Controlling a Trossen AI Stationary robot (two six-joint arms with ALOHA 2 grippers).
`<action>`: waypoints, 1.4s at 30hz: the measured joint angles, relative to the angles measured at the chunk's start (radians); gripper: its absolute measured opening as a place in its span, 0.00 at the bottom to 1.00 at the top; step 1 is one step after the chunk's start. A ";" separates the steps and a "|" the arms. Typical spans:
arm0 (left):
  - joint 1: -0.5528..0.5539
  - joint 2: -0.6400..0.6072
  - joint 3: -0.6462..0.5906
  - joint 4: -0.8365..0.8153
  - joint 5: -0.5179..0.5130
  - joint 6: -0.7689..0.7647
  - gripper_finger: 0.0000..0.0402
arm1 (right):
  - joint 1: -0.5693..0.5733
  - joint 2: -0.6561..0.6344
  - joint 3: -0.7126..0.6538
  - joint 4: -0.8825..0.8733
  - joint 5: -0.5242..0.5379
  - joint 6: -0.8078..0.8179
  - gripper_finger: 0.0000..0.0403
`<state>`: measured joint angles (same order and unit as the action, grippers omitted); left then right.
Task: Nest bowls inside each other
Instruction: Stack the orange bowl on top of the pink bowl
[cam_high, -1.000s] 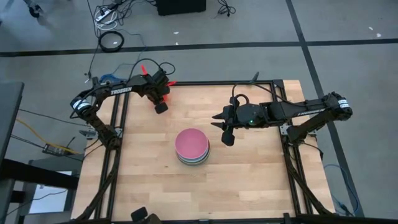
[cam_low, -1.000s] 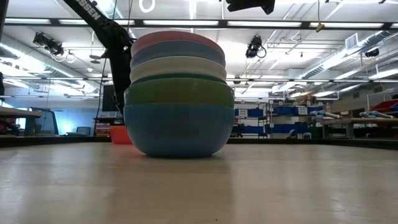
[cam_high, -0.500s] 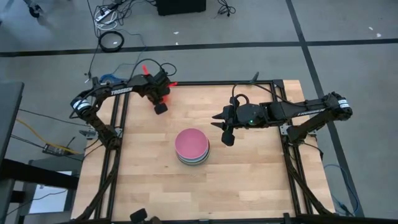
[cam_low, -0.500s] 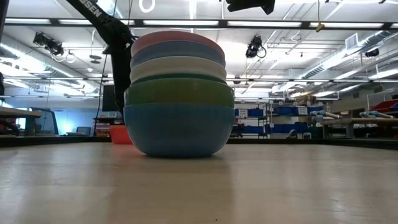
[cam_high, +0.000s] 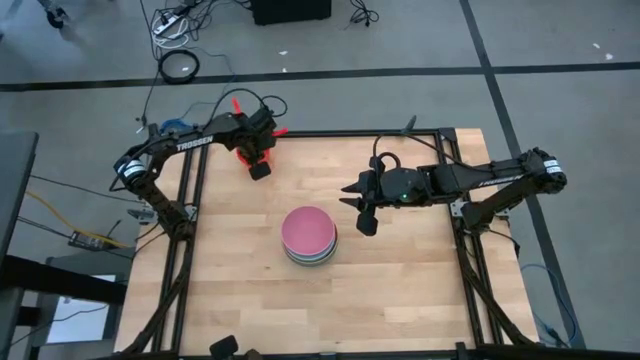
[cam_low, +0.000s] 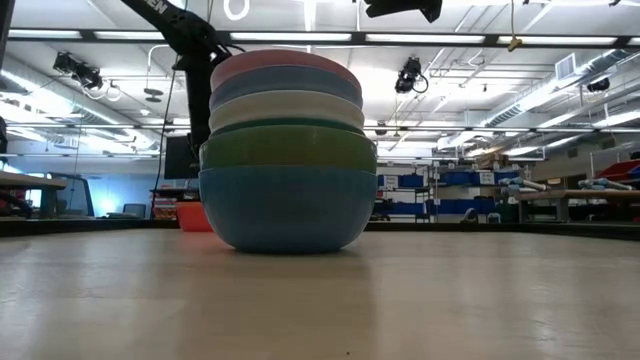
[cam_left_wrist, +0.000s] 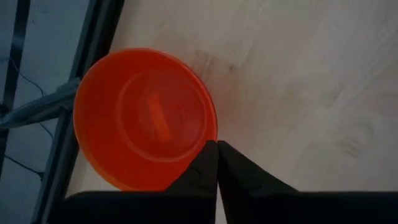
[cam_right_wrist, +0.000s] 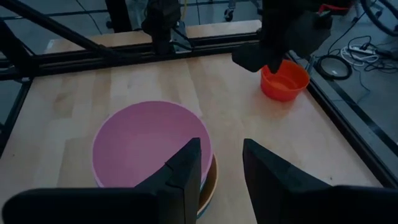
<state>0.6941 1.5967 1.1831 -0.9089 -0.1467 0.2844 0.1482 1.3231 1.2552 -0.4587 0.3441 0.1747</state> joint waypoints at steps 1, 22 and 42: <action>0.000 0.000 -0.003 0.000 0.000 0.000 0.06 | 0.000 0.000 0.000 0.000 0.000 -0.001 0.26; 0.007 0.109 -0.009 0.049 -0.002 -0.053 0.31 | 0.000 0.000 0.000 0.000 -0.004 0.014 0.26; 0.007 0.132 -0.009 0.021 -0.015 -0.033 0.24 | 0.000 0.000 0.000 -0.001 -0.004 0.011 0.26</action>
<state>0.7013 1.7289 1.1736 -0.8882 -0.1617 0.2512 0.1478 1.3231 1.2552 -0.4595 0.3405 0.1860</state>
